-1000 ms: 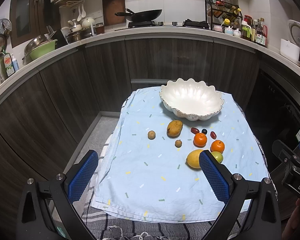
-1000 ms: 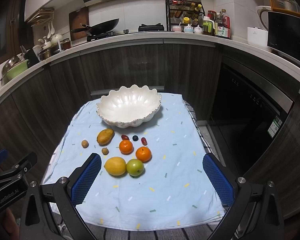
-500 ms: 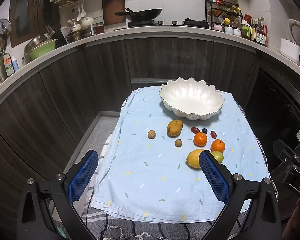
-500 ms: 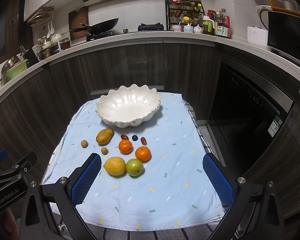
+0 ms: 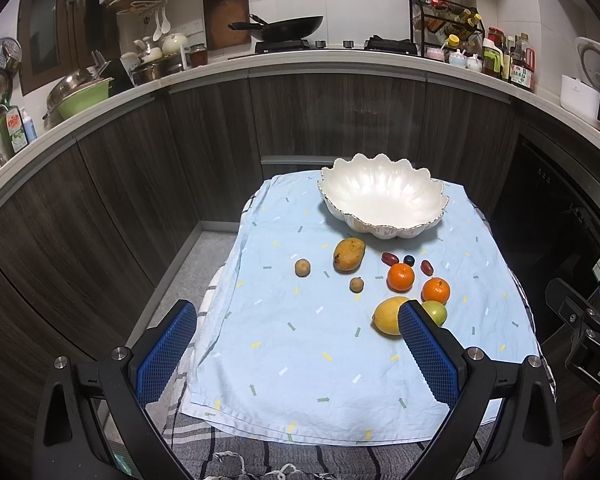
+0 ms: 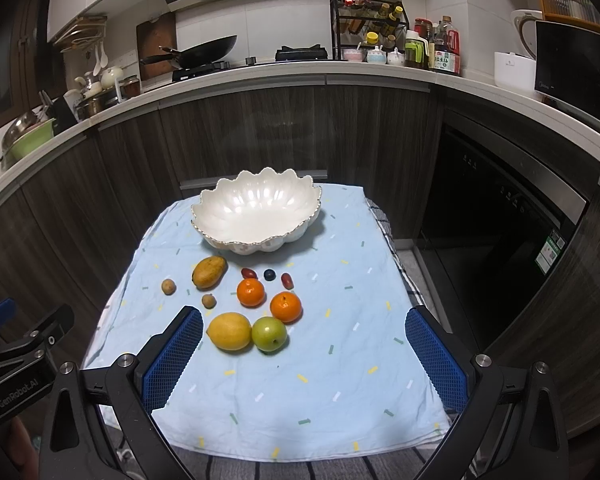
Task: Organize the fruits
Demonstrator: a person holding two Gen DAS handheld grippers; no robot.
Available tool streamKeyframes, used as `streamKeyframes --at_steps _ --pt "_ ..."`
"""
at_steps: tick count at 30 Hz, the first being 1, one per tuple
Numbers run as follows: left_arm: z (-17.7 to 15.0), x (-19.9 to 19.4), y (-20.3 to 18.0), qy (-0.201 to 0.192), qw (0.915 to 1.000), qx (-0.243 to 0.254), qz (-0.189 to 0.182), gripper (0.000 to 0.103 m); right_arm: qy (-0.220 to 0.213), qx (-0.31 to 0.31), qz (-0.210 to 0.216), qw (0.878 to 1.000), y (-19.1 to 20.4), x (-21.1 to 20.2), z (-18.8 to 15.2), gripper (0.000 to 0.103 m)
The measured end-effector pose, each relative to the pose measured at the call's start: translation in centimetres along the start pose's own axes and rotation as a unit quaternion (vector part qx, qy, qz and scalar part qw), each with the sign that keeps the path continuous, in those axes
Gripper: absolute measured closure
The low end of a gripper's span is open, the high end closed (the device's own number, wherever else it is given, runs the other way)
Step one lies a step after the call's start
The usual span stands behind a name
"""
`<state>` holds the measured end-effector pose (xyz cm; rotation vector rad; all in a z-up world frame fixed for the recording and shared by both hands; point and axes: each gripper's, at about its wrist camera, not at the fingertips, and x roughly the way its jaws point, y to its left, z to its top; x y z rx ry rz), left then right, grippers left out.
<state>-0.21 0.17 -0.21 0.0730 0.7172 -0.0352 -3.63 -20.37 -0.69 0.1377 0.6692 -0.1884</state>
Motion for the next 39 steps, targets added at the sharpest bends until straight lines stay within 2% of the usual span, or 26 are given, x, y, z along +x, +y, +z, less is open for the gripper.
streamKeyframes --at_steps 18,28,39 --pt "-0.3 1.2 -0.6 0.004 0.9998 0.018 -0.004 0.0 0.009 0.004 0.0 1.0 -0.7 0.2 0.1 0.0" --pt "0.2 2.3 -1.8 0.008 0.9987 0.049 -0.014 0.0 0.03 0.012 -0.002 0.999 -1.3 2.7 -0.1 0.0" --pt "0.5 4.8 -3.5 0.031 0.9953 0.086 -0.031 0.0 0.055 0.011 -0.01 0.998 -1.9 5.2 -0.1 0.0"
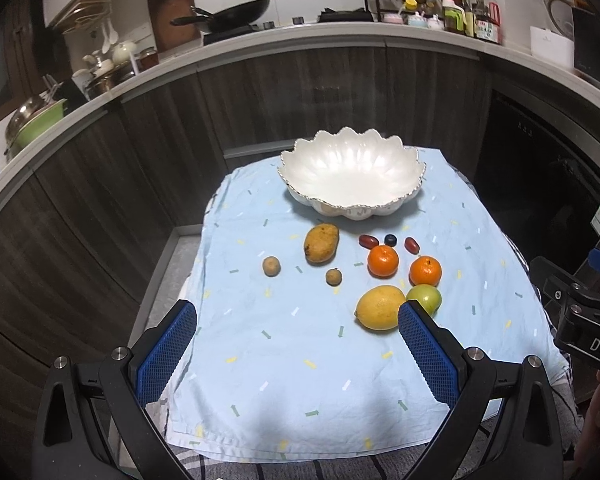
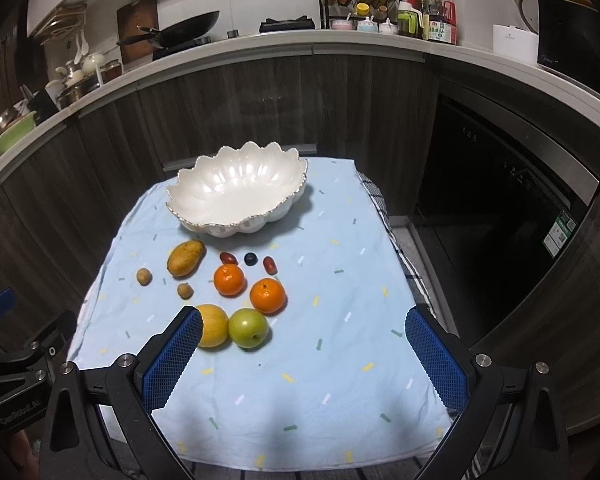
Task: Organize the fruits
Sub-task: 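Move both tools forward toward the grapefruit and green apple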
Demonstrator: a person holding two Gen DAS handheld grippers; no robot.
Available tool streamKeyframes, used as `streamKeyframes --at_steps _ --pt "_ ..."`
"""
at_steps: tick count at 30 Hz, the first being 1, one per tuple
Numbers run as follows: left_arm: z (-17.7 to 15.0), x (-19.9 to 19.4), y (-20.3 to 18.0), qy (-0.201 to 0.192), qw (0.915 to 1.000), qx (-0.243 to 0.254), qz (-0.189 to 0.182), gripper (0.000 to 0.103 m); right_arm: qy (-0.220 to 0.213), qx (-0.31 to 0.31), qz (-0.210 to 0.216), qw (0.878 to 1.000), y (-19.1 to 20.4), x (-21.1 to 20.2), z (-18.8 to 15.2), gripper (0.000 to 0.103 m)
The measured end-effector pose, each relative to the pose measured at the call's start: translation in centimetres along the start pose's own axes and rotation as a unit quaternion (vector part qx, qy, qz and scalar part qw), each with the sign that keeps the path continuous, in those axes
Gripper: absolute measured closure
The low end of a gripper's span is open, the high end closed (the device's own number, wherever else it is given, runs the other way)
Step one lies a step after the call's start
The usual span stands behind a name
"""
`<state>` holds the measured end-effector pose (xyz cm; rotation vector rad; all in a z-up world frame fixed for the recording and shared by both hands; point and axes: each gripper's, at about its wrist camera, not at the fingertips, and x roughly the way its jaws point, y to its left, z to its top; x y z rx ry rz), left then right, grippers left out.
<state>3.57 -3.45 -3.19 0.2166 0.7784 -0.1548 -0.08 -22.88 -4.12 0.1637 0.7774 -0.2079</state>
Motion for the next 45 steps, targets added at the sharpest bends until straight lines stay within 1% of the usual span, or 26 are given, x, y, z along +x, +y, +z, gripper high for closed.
streamKeyframes --at_steps 7,13,18,22,26,30,33,38,40,43,45 --pt "0.3 2.2 -1.0 0.017 0.9996 0.019 -0.014 0.0 0.023 -0.005 0.003 1.0 -0.3 2.2 0.0 0.0" --pt "0.3 4.5 -2.0 0.037 0.998 0.035 -0.038 0.0 0.036 -0.008 0.004 0.999 -0.4 3.9 -0.1 0.0" --pt "0.4 6.5 -3.2 0.046 0.9954 0.06 -0.058 0.0 0.044 -0.007 -0.002 0.999 -0.7 5.4 -0.2 0.0" --pt "0.1 8.3 -3.9 0.063 0.9919 0.076 -0.08 0.0 0.055 -0.004 -0.006 0.998 -0.7 6.7 -0.5 0.0" --pt "-0.5 10.4 -4.6 0.086 0.9865 0.094 -0.103 0.001 0.069 -0.006 -0.01 0.998 -0.7 7.9 -0.8 0.0" --pt "-1.0 12.3 -5.4 0.099 0.9806 0.118 -0.121 0.002 0.082 -0.011 -0.01 0.997 -0.5 9.0 -1.2 0.0" --pt "-1.2 13.5 -5.8 0.109 0.9767 0.13 -0.132 0.005 0.097 -0.015 -0.004 0.995 -0.3 10.1 -1.6 0.001" --pt "-1.4 15.3 -6.6 0.125 0.9656 0.164 -0.159 0.006 0.125 -0.024 0.013 0.992 0.3 11.7 -2.0 0.002" --pt "-1.6 15.7 -6.8 0.129 0.9613 0.176 -0.167 0.007 0.131 -0.028 0.019 0.991 0.5 12.2 -2.1 0.005" --pt "-1.8 16.5 -7.2 0.138 0.9556 0.19 -0.178 0.01 0.138 -0.033 0.023 0.99 0.9 12.6 -2.3 0.006" --pt "-1.9 17.2 -7.3 0.145 0.9528 0.194 -0.183 0.014 0.144 -0.035 0.027 0.989 1.0 13.0 -2.5 0.007"
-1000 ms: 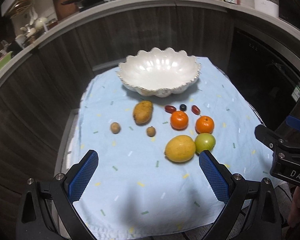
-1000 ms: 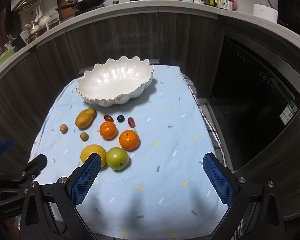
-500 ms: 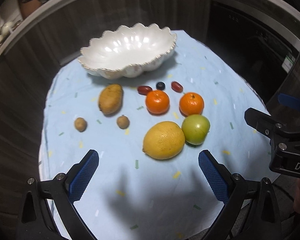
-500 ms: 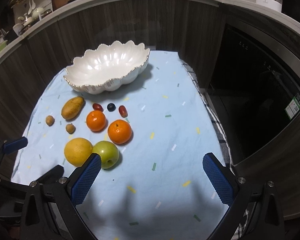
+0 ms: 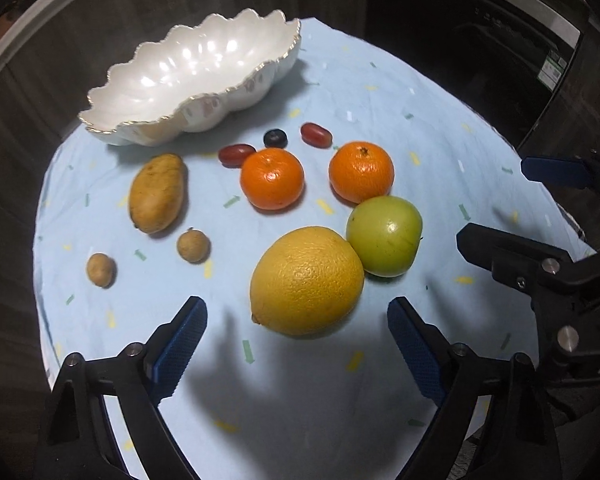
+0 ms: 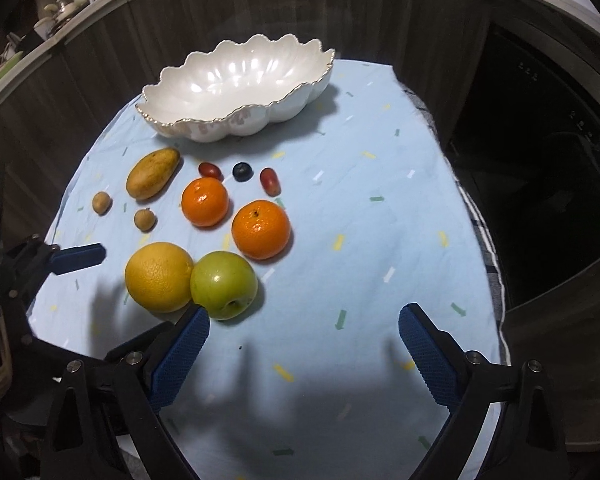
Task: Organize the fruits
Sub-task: 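Move both tools forward toward the grapefruit and green apple, then close the left gripper on the grapefruit while the right gripper grasps the green apple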
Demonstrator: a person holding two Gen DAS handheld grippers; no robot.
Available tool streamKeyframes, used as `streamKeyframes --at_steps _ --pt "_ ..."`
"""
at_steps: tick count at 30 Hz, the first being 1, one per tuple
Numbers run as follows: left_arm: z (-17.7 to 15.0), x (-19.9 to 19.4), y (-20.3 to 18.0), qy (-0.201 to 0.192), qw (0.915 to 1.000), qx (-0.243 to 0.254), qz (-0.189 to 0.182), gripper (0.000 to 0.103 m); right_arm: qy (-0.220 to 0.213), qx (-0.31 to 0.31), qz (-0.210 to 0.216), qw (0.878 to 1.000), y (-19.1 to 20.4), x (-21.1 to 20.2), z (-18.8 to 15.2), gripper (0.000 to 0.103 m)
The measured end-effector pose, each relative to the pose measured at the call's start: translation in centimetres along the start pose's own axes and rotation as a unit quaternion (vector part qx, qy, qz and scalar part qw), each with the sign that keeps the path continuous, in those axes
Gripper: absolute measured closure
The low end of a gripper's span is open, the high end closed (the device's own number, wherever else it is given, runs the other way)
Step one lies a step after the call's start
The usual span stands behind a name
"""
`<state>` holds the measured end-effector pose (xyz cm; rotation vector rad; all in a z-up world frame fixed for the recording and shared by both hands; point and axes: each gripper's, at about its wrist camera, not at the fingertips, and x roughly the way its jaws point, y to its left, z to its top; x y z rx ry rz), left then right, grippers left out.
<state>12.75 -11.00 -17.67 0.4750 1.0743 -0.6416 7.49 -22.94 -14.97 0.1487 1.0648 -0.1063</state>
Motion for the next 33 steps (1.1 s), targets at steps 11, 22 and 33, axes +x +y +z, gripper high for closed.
streamKeyframes --at_steps 11,22,33 --pt "0.6 1.7 0.2 0.013 0.9992 0.032 -0.022 0.021 0.038 -0.006 0.042 0.998 0.7 2.3 0.3 0.014" --pt "0.9 2.4 1.1 0.01 0.9986 0.03 -0.043 0.03 0.056 -0.009 0.088 0.995 1.6 4.3 1.5 0.025" --pt "0.9 3.0 1.7 0.002 0.9982 0.01 -0.059 0.044 0.052 0.002 0.134 0.99 1.4 6.0 2.4 0.032"
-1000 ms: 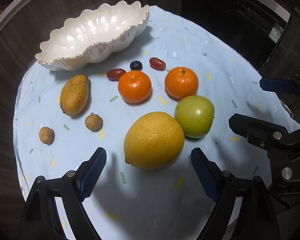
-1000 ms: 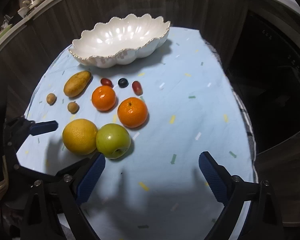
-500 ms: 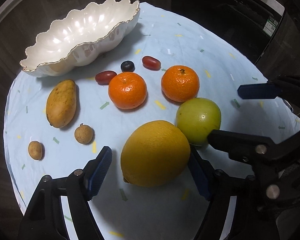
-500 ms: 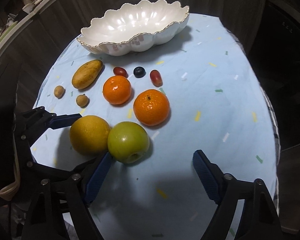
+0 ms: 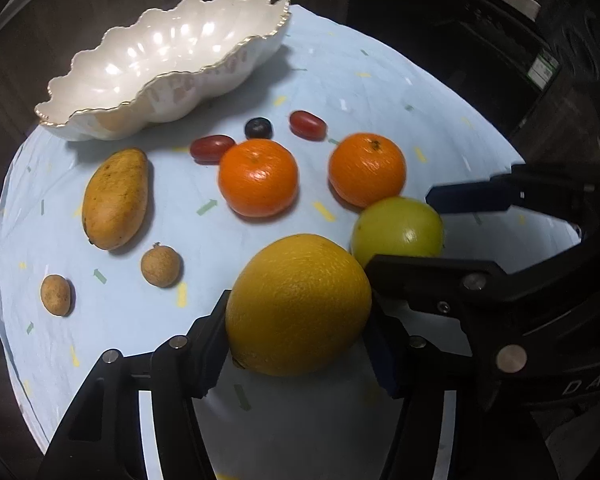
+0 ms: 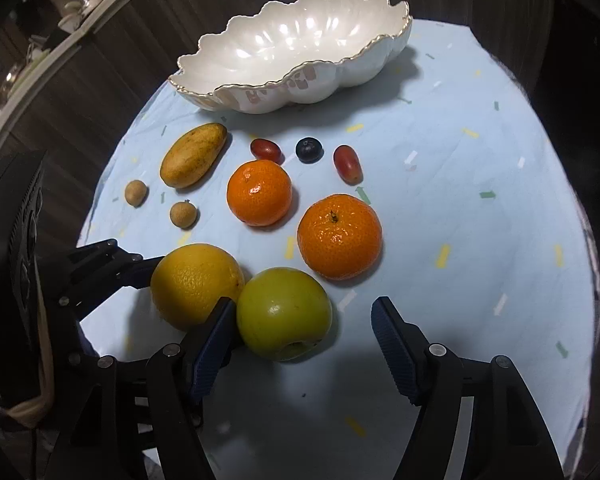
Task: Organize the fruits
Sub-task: 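Close the left gripper on the grapefruit while the right gripper grasps the green apple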
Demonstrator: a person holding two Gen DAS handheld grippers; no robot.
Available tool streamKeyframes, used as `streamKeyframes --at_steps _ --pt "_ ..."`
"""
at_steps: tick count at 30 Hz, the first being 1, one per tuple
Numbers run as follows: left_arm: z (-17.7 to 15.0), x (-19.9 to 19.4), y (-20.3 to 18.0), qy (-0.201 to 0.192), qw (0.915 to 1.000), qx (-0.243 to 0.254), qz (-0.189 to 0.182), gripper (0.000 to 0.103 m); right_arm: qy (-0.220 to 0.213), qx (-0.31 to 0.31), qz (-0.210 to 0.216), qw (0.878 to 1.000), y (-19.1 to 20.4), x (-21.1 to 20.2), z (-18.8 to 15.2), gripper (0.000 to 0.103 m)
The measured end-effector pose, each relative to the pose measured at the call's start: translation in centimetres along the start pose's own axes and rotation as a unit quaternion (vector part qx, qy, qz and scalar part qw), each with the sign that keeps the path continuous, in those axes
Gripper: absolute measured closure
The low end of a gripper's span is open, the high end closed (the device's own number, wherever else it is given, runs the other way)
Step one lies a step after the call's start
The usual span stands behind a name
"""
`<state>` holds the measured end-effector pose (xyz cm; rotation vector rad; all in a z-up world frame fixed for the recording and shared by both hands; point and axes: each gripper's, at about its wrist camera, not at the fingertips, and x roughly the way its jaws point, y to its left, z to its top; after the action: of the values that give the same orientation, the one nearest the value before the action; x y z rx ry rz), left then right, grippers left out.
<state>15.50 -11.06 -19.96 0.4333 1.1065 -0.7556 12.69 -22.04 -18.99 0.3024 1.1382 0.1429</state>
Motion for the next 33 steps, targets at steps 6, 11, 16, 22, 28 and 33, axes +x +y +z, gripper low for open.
streamKeyframes --at_steps 6,11,16,22,28,33 --pt "-0.3 -0.1 0.3 -0.012 0.9999 -0.011 0.005 0.045 -0.001 0.01 0.038 0.999 -0.1 0.4 -0.1 0.046" --pt "-0.7 -0.3 0.4 -0.018 0.9996 -0.019 0.008 0.045 -0.005 -0.013 0.033 0.999 0.8 0.3 -0.3 0.053" --pt "-1.3 -0.6 -0.1 -0.019 0.9995 -0.022 0.013 0.046 -0.01 -0.015 0.029 0.999 1.0 -0.1 -0.5 0.054" --pt "-2.0 -1.3 -0.1 -0.02 0.9986 -0.042 0.024 0.046 -0.021 -0.017 0.023 0.999 0.9 -1.1 -0.8 0.054" --pt "-2.4 -3.0 0.0 -0.033 0.997 -0.058 0.04 0.046 -0.035 -0.022 0.021 0.999 1.5 -2.5 -1.0 0.054" --pt "-2.1 -4.8 0.0 -0.047 0.995 -0.071 0.053 0.046 -0.054 -0.031 0.017 0.998 2.1 -4.2 -1.0 0.054"
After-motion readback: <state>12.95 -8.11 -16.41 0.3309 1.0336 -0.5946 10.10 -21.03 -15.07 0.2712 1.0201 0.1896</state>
